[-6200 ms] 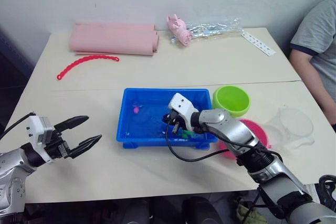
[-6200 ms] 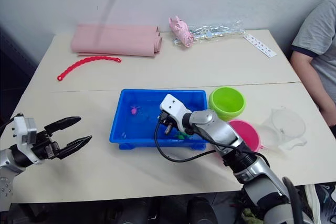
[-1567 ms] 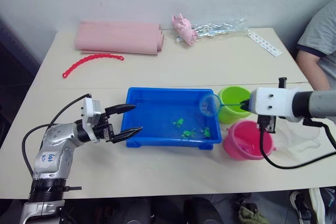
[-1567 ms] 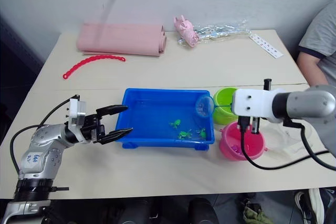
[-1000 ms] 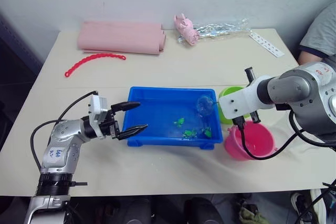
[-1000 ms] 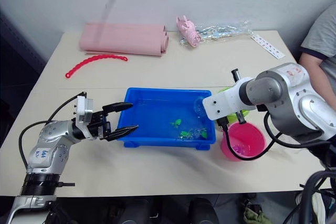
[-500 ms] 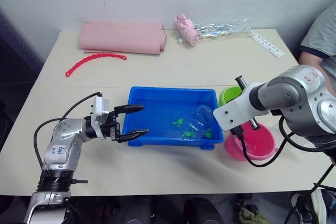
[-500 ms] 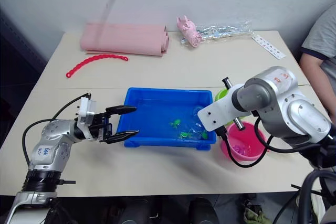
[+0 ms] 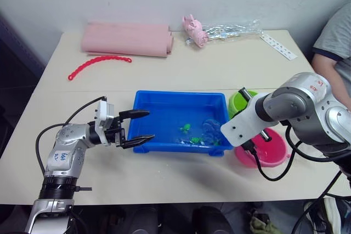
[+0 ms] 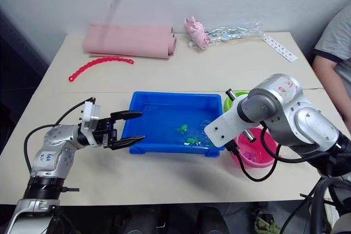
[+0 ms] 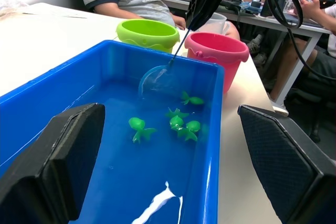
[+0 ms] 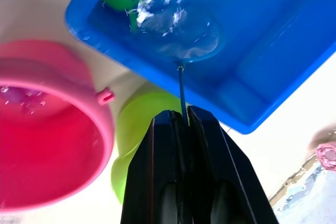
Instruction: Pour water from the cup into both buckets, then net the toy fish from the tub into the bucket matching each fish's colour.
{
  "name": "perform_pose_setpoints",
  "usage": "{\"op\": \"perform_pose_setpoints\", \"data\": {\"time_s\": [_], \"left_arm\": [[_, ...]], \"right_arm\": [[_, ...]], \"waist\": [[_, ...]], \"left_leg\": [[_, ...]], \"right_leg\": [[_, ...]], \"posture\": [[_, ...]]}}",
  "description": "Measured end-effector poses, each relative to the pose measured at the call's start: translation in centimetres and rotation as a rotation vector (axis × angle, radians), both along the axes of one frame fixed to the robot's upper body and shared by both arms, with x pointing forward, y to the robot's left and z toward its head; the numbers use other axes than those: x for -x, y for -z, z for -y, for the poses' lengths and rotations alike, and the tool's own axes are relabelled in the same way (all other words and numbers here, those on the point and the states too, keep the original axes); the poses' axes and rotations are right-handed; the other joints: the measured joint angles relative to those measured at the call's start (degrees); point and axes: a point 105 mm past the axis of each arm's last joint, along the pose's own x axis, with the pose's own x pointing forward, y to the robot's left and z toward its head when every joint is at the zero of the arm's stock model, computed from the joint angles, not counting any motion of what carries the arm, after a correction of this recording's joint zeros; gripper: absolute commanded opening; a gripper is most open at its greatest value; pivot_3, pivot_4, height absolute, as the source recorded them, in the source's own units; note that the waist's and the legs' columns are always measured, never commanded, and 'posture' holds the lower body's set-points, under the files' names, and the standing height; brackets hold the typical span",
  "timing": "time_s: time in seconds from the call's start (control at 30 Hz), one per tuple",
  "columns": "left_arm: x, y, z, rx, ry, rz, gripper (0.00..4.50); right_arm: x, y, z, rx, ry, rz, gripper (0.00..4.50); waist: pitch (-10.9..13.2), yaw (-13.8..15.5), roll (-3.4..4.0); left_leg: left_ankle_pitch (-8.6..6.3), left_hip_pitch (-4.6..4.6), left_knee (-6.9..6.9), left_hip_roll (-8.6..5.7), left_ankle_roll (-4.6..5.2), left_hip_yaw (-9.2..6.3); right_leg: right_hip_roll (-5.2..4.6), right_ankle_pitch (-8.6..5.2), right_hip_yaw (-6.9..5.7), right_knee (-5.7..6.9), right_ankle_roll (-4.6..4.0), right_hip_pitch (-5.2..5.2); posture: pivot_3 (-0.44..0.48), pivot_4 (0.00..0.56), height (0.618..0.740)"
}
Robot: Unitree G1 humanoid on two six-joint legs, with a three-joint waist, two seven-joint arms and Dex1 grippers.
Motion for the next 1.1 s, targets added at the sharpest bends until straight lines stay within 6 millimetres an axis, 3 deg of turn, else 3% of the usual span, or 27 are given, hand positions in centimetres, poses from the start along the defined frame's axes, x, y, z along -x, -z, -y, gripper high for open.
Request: {"op": "perform_pose_setpoints", "data": {"time_s": [0.27,0.43,1.1], "left_arm": [[0.3,0.4,0.1,0.003,0.001,-0.012,4.44],[0.3,0.4,0.2,0.008,0.002,-0.013,4.44],[0.4,0.7,1.0,0.039,-0.018,-0.012,4.44]], "right_arm": [[-1.4,-1.7,-1.5,0.055,-0.090,0.081,0.00],[-1.9,-1.1,-2.1,0.113,-0.146,0.071,0.00],[0.5,-0.2,-1.7,0.092,-0.086,-0.195,0.00]], "waist": [[0.00,-0.20,0.00],[0.00,-0.11,0.00],[0.00,-0.13,0.00]], "left_leg": [[0.00,0.04,0.02,0.00,-0.01,0.02],[-0.01,0.03,0.00,0.00,-0.01,0.01],[-0.04,0.03,0.02,0.01,-0.01,-0.01]], "right_leg": [[0.01,0.00,0.03,0.06,0.00,0.00],[0.01,0.00,0.01,0.05,0.00,-0.01],[-0.02,0.00,0.01,0.03,0.00,-0.02]], "posture": [[0.000,0.150,0.740],[0.000,0.150,0.740],[0.000,0.150,0.740]]}}
